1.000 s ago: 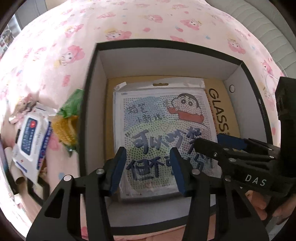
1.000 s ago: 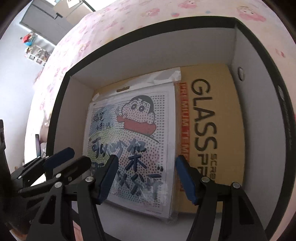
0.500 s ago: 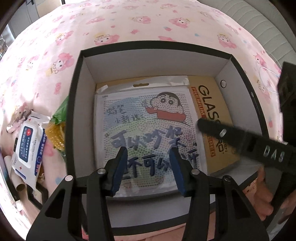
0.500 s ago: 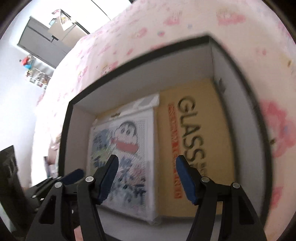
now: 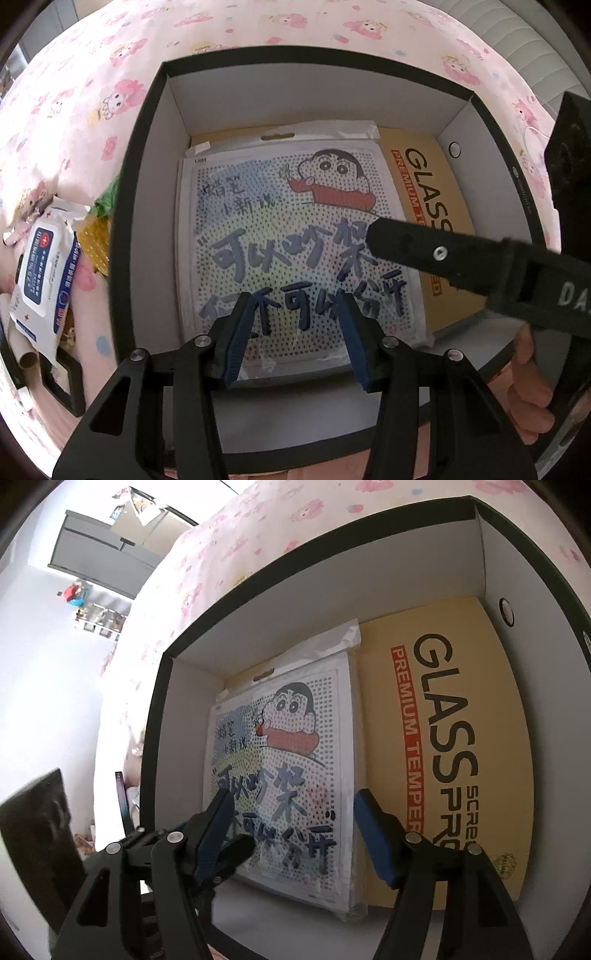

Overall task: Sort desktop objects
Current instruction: 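Open the left gripper to release the kit in the box and withdraw, then grasp the black Smart Devil box with the left gripper and lift it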

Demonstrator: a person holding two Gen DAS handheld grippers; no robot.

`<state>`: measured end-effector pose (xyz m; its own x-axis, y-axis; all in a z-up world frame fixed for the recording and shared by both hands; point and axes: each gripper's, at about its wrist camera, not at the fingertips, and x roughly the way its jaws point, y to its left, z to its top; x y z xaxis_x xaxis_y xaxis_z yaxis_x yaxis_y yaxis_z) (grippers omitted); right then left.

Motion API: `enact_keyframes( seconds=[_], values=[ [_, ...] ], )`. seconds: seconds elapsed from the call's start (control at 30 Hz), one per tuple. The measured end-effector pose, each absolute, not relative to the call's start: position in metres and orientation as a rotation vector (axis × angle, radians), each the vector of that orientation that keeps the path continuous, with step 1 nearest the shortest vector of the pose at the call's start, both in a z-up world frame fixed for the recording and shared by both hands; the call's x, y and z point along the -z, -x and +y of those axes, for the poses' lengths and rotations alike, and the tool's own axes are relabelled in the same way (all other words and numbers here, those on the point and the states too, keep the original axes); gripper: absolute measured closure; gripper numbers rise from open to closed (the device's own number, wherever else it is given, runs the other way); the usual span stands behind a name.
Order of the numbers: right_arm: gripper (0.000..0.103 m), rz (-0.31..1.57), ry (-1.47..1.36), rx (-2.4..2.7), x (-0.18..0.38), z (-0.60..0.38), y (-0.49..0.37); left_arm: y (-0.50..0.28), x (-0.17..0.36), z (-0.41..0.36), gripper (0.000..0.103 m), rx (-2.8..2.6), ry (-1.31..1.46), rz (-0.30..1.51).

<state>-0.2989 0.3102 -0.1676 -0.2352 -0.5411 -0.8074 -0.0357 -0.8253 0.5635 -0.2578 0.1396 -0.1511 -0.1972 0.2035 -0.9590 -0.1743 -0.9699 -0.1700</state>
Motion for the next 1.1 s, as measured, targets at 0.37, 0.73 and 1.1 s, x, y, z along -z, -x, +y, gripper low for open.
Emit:
enact_keyframes(
  seconds=[0.37,0.73,1.1],
  values=[
    [0.038,-0.362,-1.563,2.445,0.110,0.305,0.244,0.217,0.109,0.120,0.055,-2.392,1.618,-0.104],
    [0.038,-0.281,-1.394,2.568,0.081,0.264,0.172,0.149,0.071,0.084,0.054,-2.504,1.477,-0.132],
    [0.038,-0.230,-1.306,2.517,0.050,0.210,0.115,0.082,0.042,0.034,0.055,-2.591,1.384,-0.214]
  ],
)
